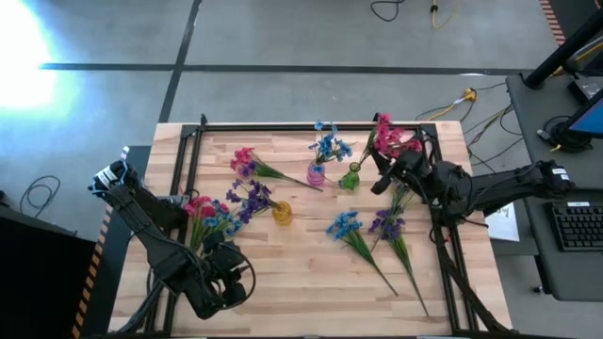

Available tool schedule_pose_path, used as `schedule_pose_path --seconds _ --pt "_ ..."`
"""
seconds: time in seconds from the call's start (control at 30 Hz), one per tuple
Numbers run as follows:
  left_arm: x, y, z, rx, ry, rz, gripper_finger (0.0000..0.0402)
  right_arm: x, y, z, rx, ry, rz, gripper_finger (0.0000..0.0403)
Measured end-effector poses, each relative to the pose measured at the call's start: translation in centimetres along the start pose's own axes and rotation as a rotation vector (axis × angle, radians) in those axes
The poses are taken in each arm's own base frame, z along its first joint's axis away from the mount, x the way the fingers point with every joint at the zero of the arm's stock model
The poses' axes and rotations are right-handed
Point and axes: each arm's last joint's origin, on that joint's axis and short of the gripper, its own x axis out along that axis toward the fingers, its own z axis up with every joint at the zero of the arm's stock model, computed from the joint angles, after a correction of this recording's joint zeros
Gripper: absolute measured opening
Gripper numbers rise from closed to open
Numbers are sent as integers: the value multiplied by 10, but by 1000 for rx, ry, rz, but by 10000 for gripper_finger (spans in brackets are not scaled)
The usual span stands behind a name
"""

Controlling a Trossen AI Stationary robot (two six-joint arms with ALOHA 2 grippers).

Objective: Sort flowers into vase by color
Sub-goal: Put the bottom right pink flowers into the green vase

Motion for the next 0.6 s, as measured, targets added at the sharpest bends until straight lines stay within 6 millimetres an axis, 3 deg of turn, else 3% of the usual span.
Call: schedule_pose_path --seconds 0.6 --pt "0 0 0 -10 3 -1 91 -1 -2 -6 1 210 -58 223"
